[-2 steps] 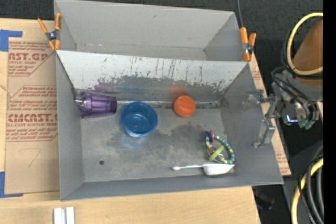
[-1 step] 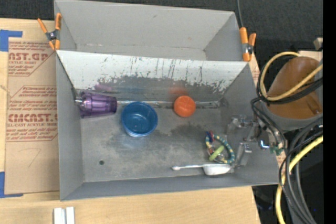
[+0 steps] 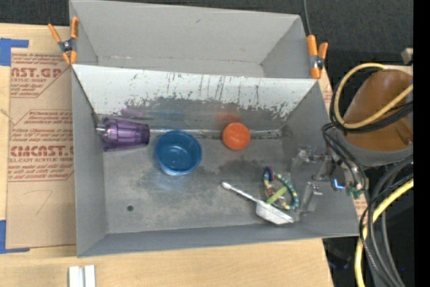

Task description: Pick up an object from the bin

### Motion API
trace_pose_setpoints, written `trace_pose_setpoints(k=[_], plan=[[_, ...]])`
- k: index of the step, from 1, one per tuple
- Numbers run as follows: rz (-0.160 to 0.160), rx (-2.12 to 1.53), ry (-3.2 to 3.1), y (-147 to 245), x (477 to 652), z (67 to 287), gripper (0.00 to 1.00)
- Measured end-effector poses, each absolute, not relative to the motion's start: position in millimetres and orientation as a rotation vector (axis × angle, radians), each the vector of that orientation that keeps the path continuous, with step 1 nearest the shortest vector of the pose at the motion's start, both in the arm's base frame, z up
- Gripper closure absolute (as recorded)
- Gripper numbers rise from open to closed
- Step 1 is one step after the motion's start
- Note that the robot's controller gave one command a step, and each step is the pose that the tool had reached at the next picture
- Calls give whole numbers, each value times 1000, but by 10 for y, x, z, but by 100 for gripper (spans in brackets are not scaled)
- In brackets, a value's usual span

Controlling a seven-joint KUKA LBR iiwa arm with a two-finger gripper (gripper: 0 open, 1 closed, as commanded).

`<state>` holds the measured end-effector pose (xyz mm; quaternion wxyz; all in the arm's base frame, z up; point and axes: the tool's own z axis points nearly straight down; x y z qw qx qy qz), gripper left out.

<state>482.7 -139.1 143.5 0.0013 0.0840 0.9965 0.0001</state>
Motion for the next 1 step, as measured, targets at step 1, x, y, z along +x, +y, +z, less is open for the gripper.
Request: trace_pose_setpoints(k=[1], plan=[[1,692,3068,-1449,4891,1013,0]])
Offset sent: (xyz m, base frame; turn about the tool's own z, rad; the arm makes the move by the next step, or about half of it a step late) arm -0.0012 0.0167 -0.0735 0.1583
